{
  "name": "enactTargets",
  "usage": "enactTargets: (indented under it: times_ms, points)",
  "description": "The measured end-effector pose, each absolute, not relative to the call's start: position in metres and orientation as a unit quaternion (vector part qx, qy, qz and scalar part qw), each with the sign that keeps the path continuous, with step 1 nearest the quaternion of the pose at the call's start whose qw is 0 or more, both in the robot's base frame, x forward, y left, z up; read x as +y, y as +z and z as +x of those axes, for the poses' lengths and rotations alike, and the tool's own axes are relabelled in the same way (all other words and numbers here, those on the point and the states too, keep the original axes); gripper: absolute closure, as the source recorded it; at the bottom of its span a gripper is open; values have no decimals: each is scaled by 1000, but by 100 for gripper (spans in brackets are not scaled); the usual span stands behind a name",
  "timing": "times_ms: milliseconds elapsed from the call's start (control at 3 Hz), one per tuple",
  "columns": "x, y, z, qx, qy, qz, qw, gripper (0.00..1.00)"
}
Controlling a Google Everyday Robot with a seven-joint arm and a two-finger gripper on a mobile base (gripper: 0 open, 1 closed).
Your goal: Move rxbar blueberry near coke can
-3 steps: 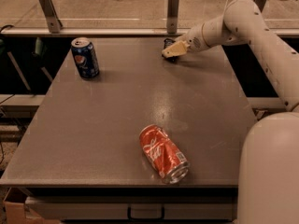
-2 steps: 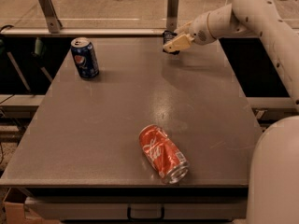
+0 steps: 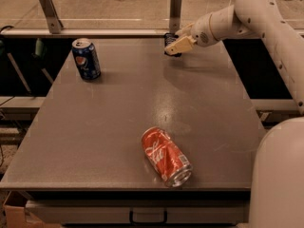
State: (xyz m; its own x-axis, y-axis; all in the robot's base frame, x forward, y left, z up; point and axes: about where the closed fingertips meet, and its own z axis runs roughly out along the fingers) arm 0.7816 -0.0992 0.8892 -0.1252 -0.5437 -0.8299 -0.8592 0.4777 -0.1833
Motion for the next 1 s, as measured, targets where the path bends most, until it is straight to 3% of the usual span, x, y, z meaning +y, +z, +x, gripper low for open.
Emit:
enactTargets:
  times_ms: [333,1000]
  points:
    - [-96,885,744,712,204,-508,439,100]
    - [-87,876,587,643,299,-603,366,100]
